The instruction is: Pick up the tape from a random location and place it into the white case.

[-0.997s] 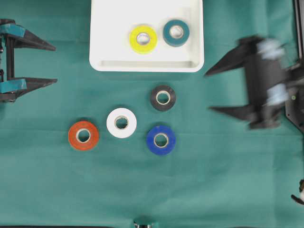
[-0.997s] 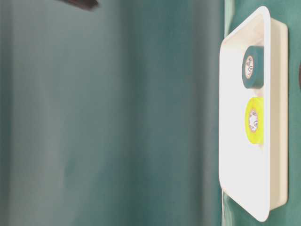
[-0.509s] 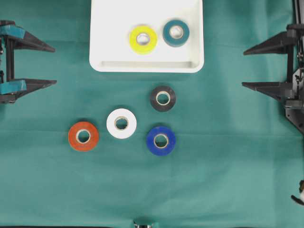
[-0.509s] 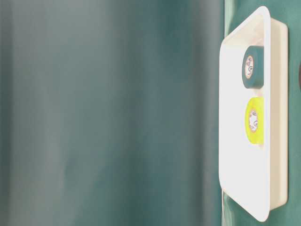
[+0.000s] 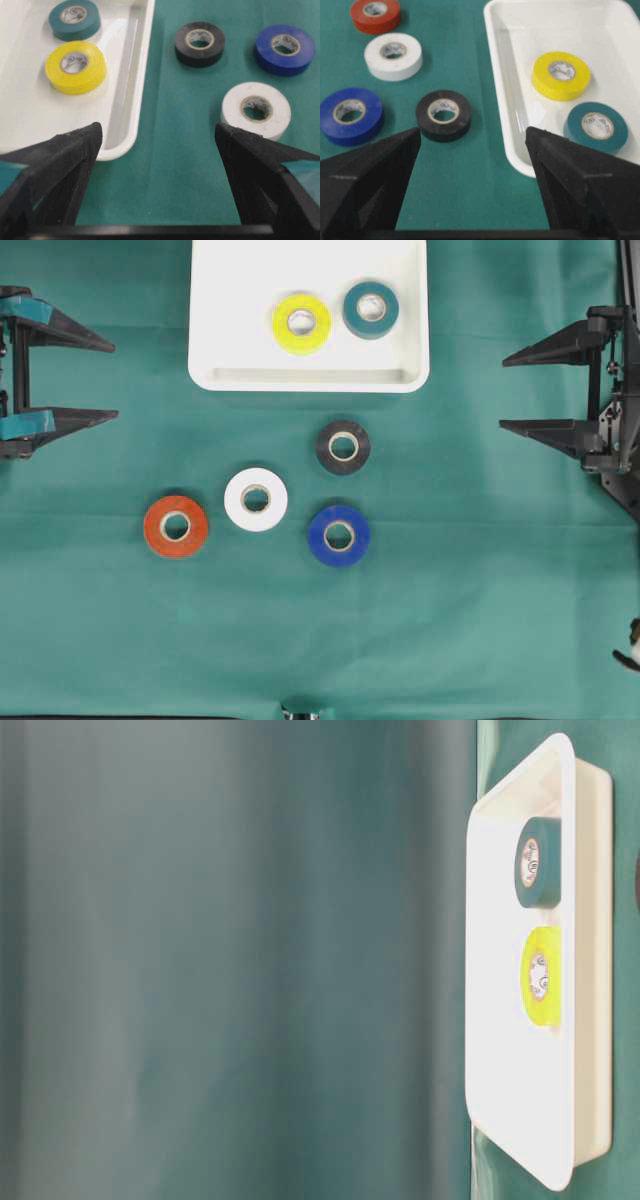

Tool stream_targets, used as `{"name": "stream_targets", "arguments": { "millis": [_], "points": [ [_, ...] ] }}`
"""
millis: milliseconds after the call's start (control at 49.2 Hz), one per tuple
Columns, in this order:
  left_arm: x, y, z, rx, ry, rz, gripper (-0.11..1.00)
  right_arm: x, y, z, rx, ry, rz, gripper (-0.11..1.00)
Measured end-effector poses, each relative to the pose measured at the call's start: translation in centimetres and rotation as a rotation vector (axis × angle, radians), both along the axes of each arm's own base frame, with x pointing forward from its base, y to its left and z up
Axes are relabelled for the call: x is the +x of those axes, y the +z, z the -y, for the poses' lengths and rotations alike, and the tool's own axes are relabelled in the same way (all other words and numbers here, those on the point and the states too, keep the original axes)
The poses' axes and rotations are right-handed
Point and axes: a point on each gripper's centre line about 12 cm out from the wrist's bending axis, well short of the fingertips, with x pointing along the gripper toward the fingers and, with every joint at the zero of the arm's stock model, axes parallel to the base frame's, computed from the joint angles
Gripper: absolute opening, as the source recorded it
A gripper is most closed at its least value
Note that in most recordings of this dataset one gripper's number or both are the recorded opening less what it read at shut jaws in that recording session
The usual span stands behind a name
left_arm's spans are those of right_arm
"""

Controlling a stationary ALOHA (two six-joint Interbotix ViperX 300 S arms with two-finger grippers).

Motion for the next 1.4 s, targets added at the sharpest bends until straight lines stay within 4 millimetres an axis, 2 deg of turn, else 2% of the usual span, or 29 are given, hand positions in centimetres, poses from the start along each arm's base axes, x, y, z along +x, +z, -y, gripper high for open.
{"name": "stream_targets", "arguments": {
  "millis": [224,386,956,1404],
  "points": [
    [0.0,0.0,0.3,0.0,-0.015,0.0,0.99,0.0,0.0,0.0,-0.002,-0.001,-0.001,0.84],
    [0.1,0.0,1.3,-0.003,-0.065,0.0,0.99,0.0,0.0,0.0,-0.002,-0.001,-0.005,0.84],
    [-0.3,0.3,6.9,-0.076,-0.316,0.023,0.99,-0.1,-0.1,0.0,-0.002,-0.003,-0.012,0.84],
    [-0.2,0.3,7.1,-0.078,-0.325,0.027,0.99,-0.1,-0.1,0.0,-0.002,-0.004,-0.013,0.84]
  ]
}}
